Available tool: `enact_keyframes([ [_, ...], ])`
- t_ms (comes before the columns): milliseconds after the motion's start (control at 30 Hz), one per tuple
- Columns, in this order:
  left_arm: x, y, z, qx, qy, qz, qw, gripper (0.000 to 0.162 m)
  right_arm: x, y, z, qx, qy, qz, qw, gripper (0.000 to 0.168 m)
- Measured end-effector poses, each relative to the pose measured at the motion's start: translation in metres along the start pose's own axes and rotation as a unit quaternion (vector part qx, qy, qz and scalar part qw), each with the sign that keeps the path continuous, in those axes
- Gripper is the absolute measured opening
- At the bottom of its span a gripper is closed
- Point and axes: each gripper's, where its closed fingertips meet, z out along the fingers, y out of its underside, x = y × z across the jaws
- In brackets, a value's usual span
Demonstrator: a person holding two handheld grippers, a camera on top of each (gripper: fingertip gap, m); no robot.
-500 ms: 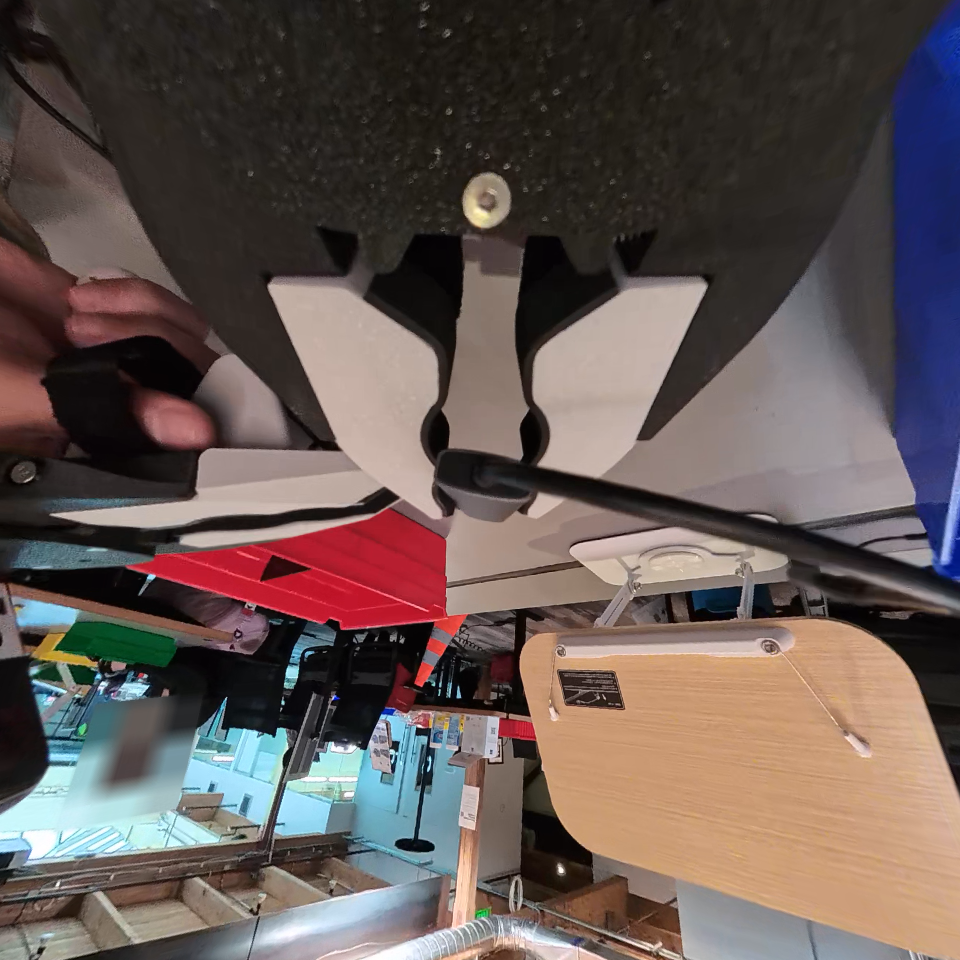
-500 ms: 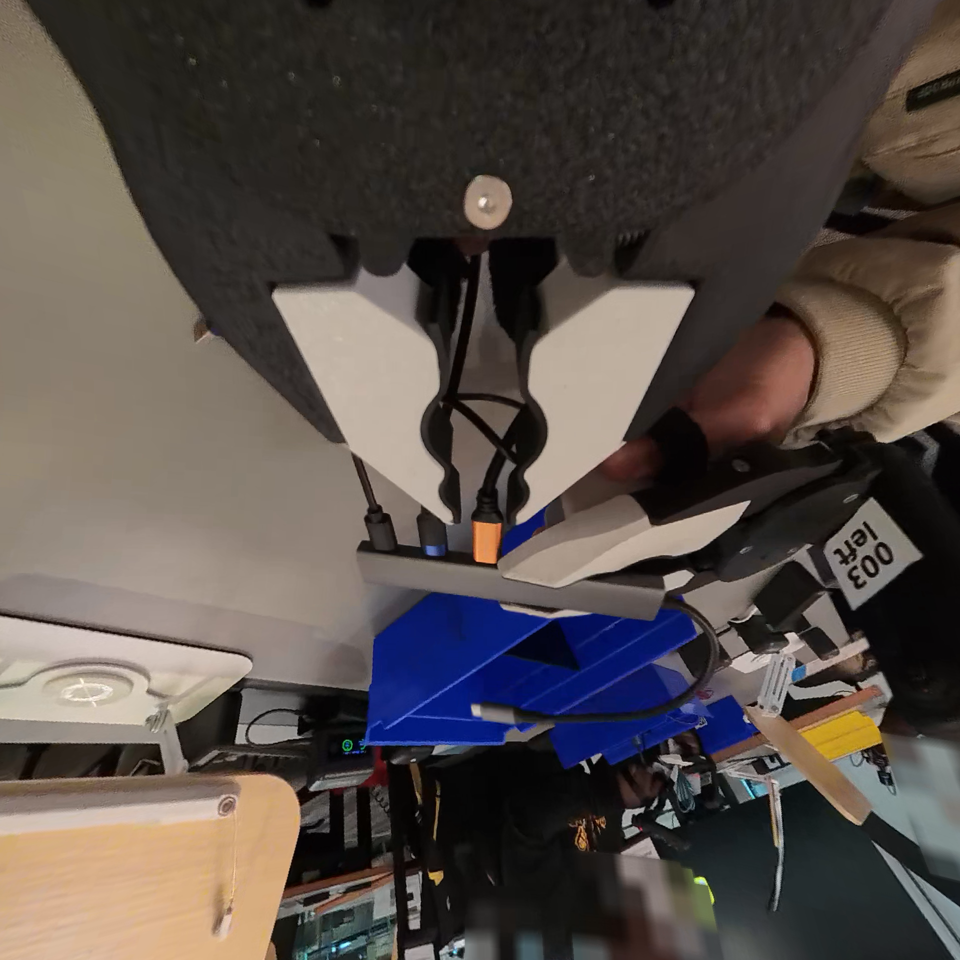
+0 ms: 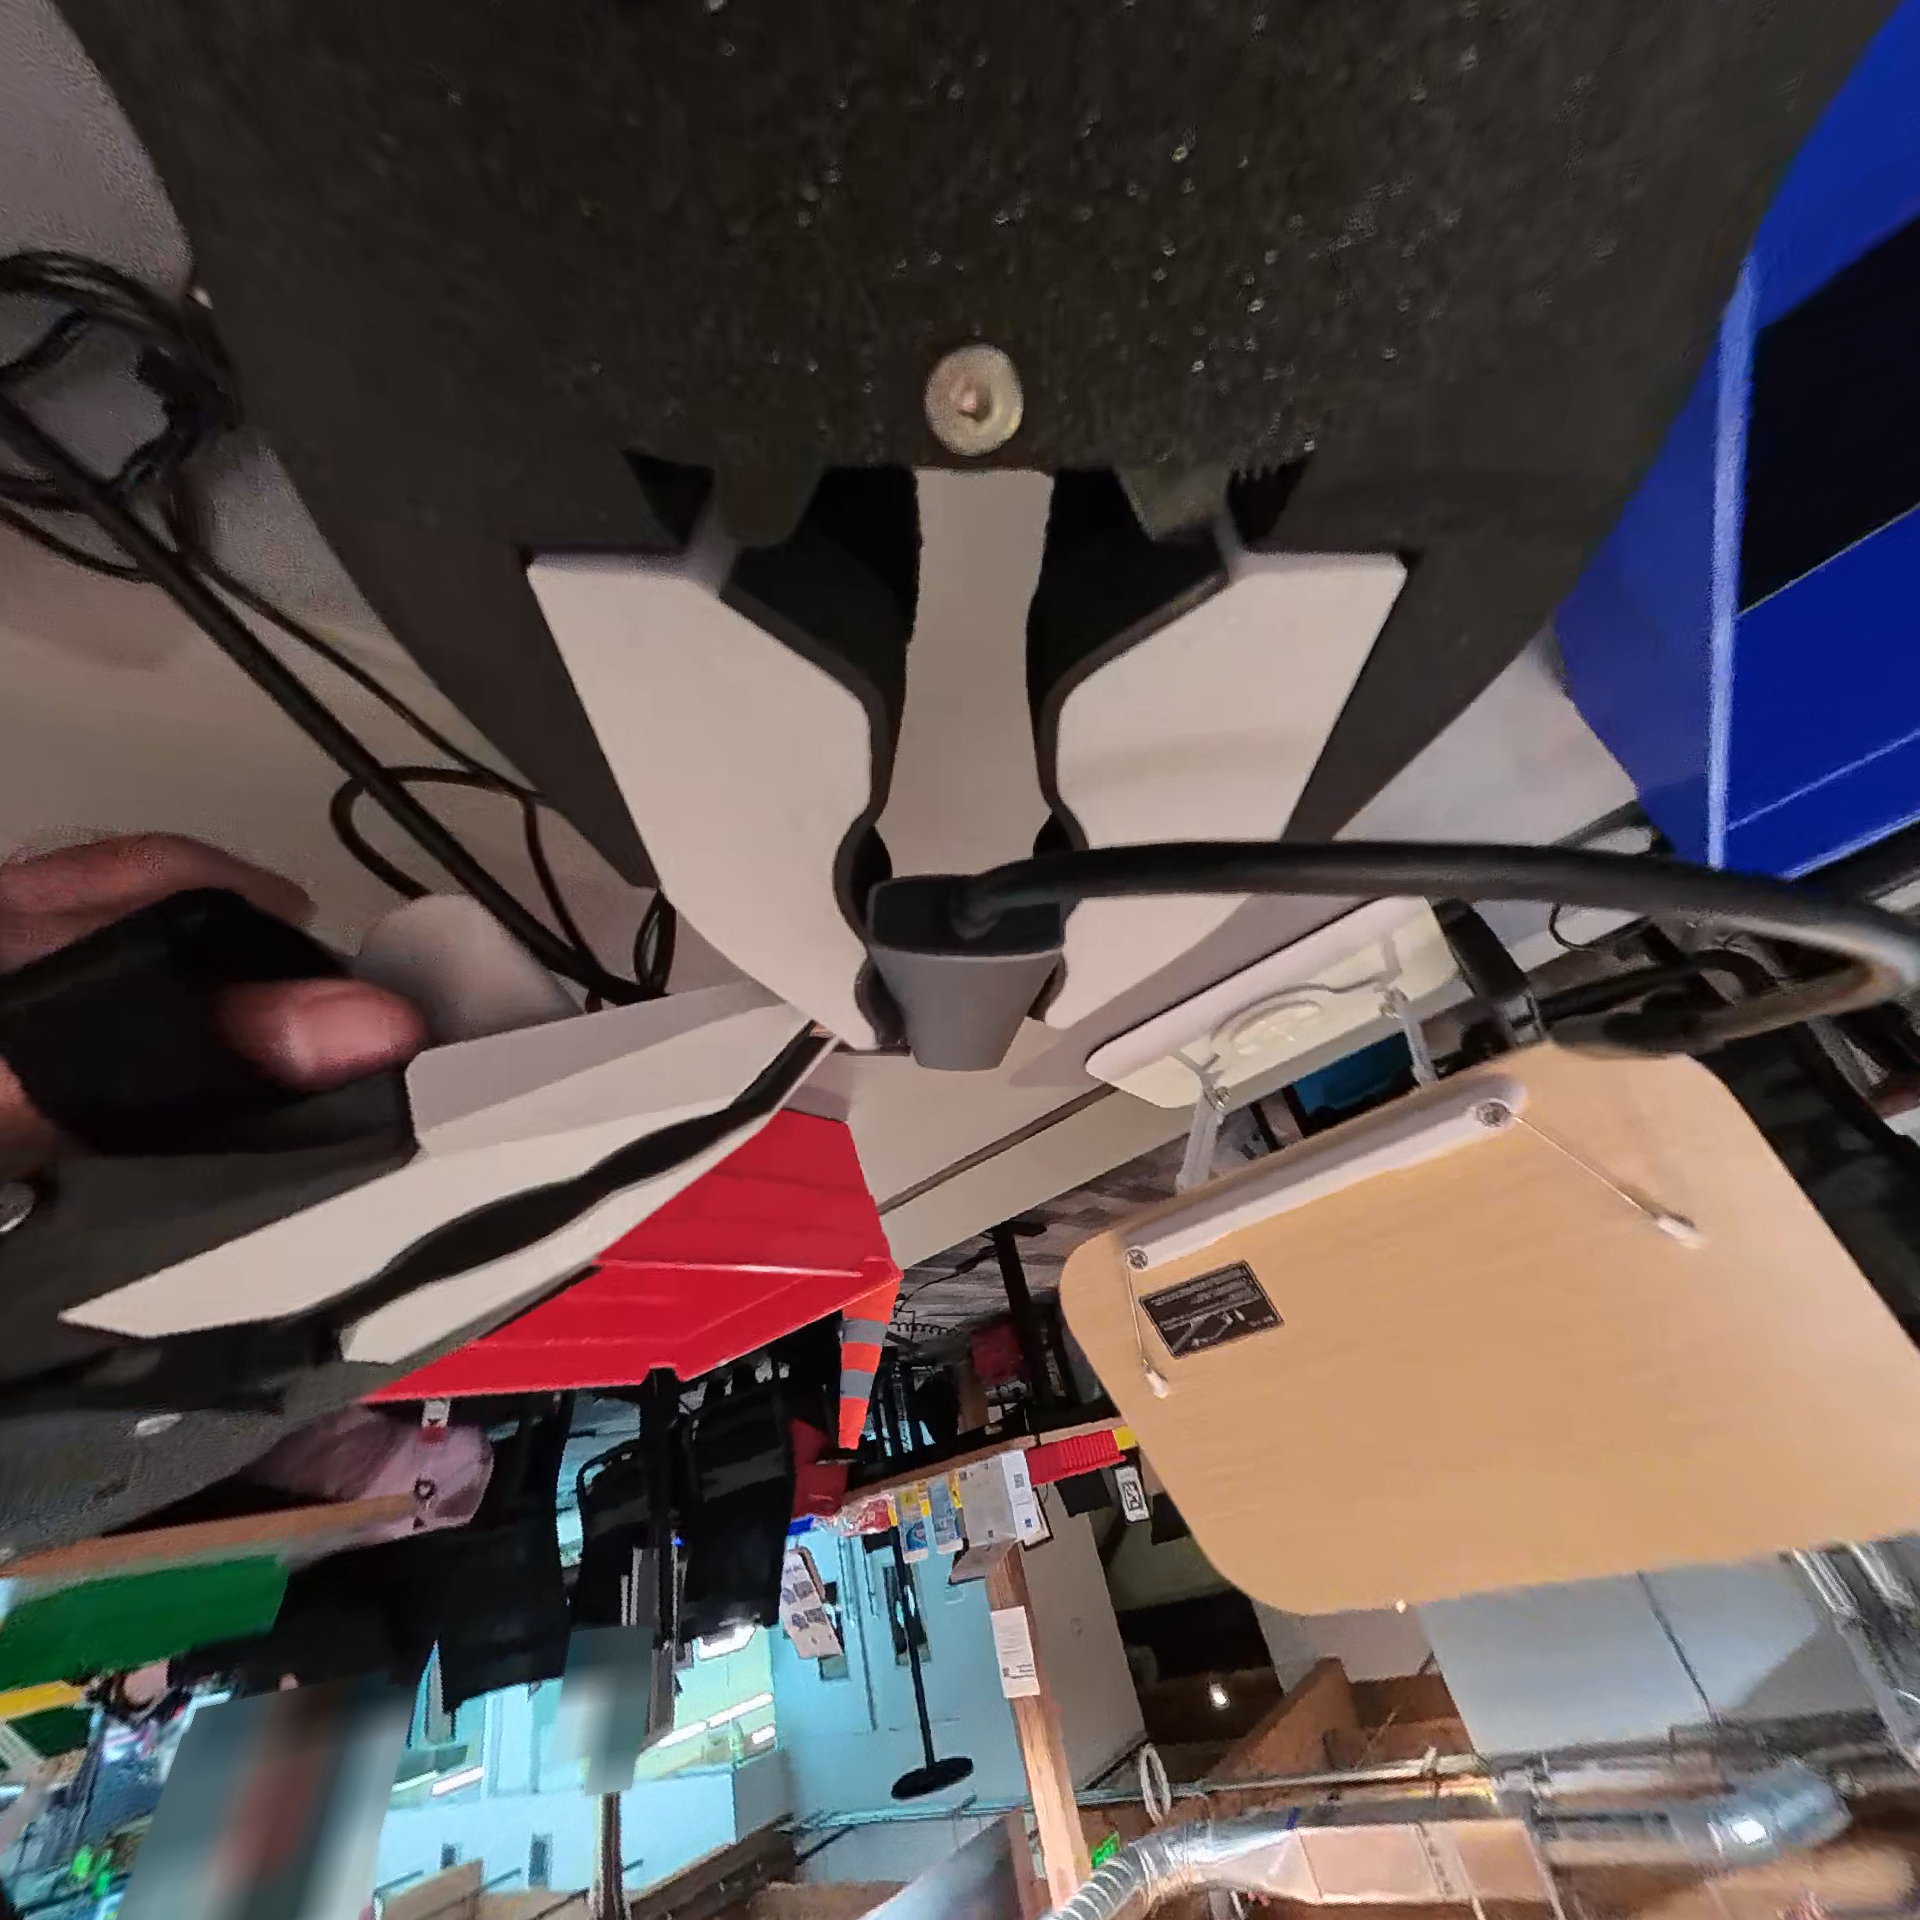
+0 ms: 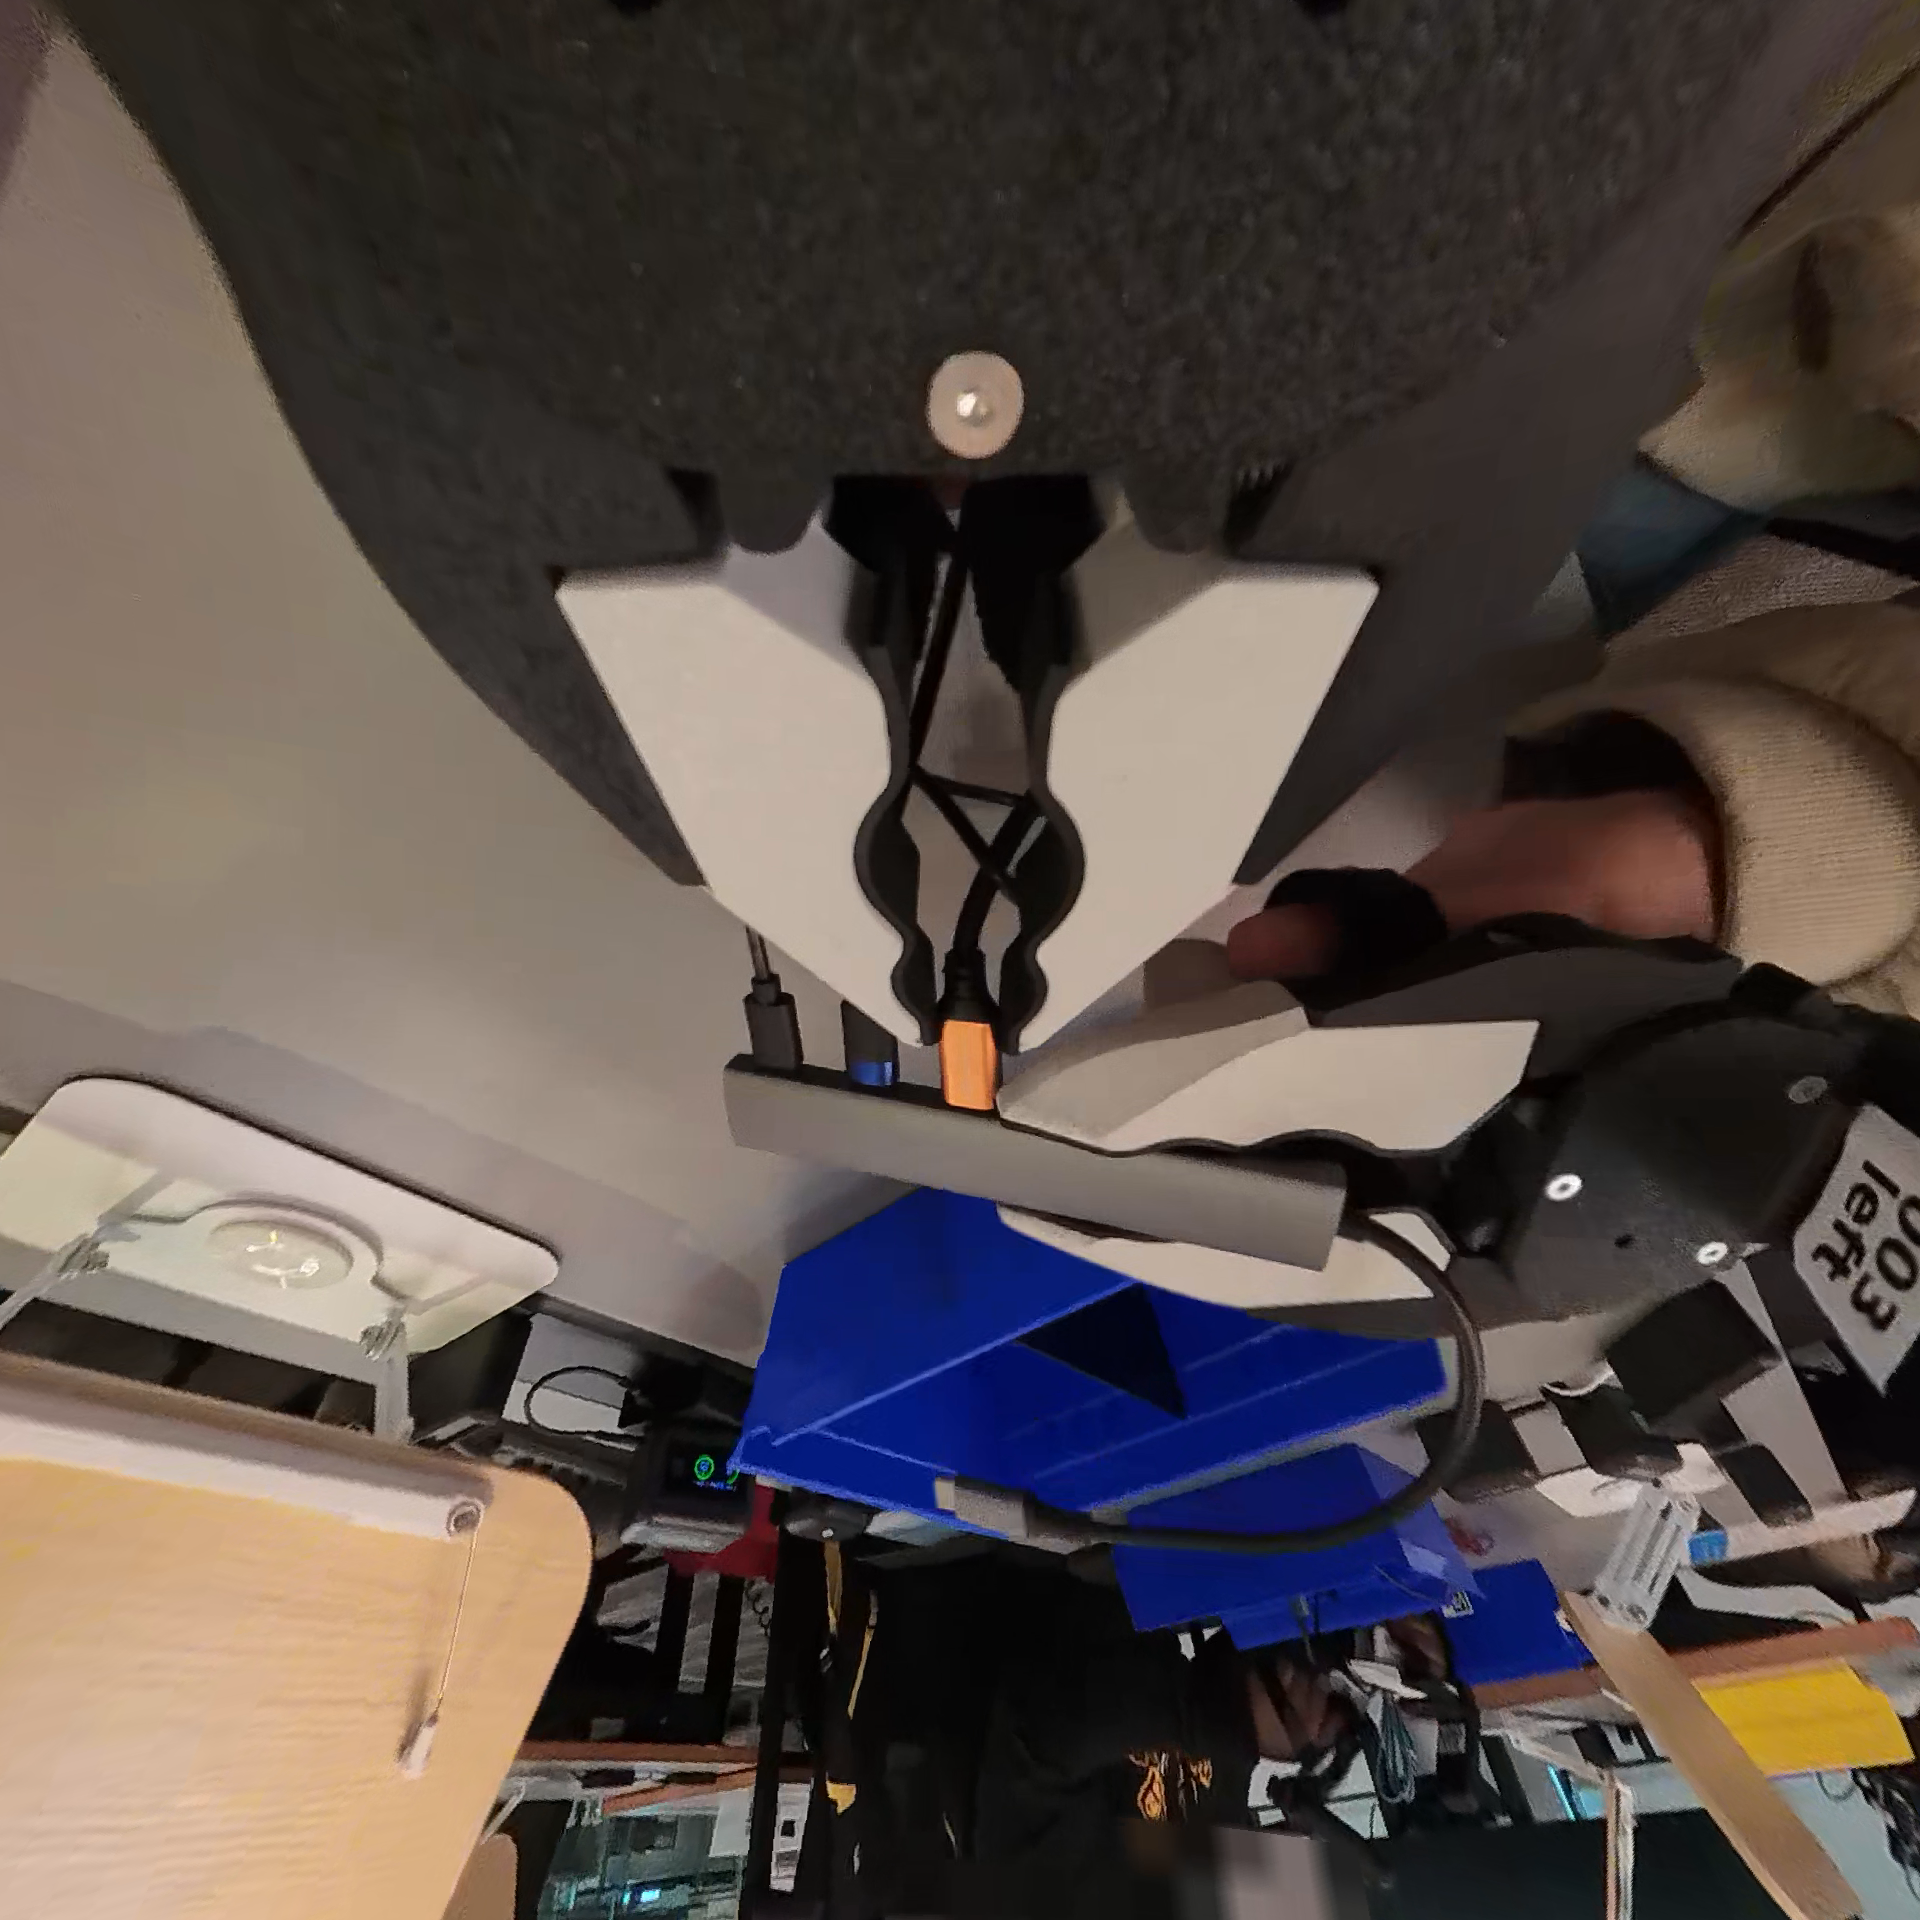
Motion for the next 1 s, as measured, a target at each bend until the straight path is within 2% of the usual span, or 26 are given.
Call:
enact_keyframes([
  [33, -0.001, -0.003, -0.001, 0.007, -0.008, -0.005, 1.0, 0.024, -0.001, -0.003, 0.0, 0.008, 0.004, 0.001, 1.0, 0.01],
  [133, -0.004, -0.009, -0.004, 0.024, -0.029, -0.023, 0.999, 0.024, -0.005, -0.009, -0.002, 0.041, 0.023, 0.004, 0.999, 0.01],
  [200, -0.004, -0.009, -0.004, 0.024, -0.022, -0.065, 0.997, 0.024, -0.006, -0.01, -0.003, 0.056, 0.02, 0.027, 0.998, 0.01],
  [267, -0.043, 0.002, -0.009, 0.01, -0.093, -0.102, 0.99, 0.024, 0.002, -0.015, -0.014, 0.082, 0.026, 0.049, 0.995, 0.01],
  [300, -0.072, 0.013, -0.016, 0.001, -0.127, -0.162, 0.979, 0.024, 0.008, -0.017, -0.02, 0.088, 0.027, 0.056, 0.994, 0.01],
  [333, -0.083, 0.008, -0.022, 0.025, -0.123, -0.196, 0.972, 0.024, 0.009, -0.02, -0.024, 0.089, 0.016, 0.06, 0.994, 0.01],
  [367, -0.07, -0.007, -0.022, 0.04, -0.104, -0.165, 0.98, 0.024, 0.007, -0.024, -0.025, 0.087, -0.006, 0.062, 0.994, 0.01],
  [400, -0.044, -0.022, -0.018, 0.043, -0.085, -0.1, 0.99, 0.024, 0.005, -0.029, -0.026, 0.083, -0.026, 0.066, 0.994, 0.01],
  [467, -0.006, -0.034, -0.01, 0.039, -0.071, -0.018, 0.997, 0.024, 0.002, -0.053, -0.036, 0.102, -0.07, 0.069, 0.99, 0.01],
  [533, -0.012, -0.022, -0.007, 0.022, -0.098, -0.001, 0.995, 0.024, -0.008, -0.084, -0.057, 0.12, -0.132, 0.064, 0.982, 0.011],
  [600, -0.046, -0.008, -0.009, 0.006, -0.133, -0.05, 0.99, 0.024, -0.024, -0.103, -0.082, 0.124, -0.189, 0.028, 0.974, 0.011],
  [700, -0.089, -0.011, -0.012, 0.013, -0.184, -0.072, 0.98, 0.024, 0.0, -0.111, -0.093, 0.13, -0.099, -0.046, 0.985, 0.01],
  [800, -0.121, -0.025, -0.004, 0.018, -0.219, -0.05, 0.974, 0.024, 0.037, -0.106, -0.089, 0.123, -0.037, -0.042, 0.991, 0.01],
  [867, -0.129, -0.028, 0.004, 0.018, -0.226, -0.036, 0.973, 0.024, 0.067, -0.083, -0.078, 0.092, 0.01, -0.034, 0.995, 0.011],
  [1000, -0.112, -0.003, 0.012, -0.011, -0.204, -0.036, 0.978, 0.024, 0.113, -0.021, -0.062, -0.008, 0.094, -0.017, 0.995, 0.01],
])
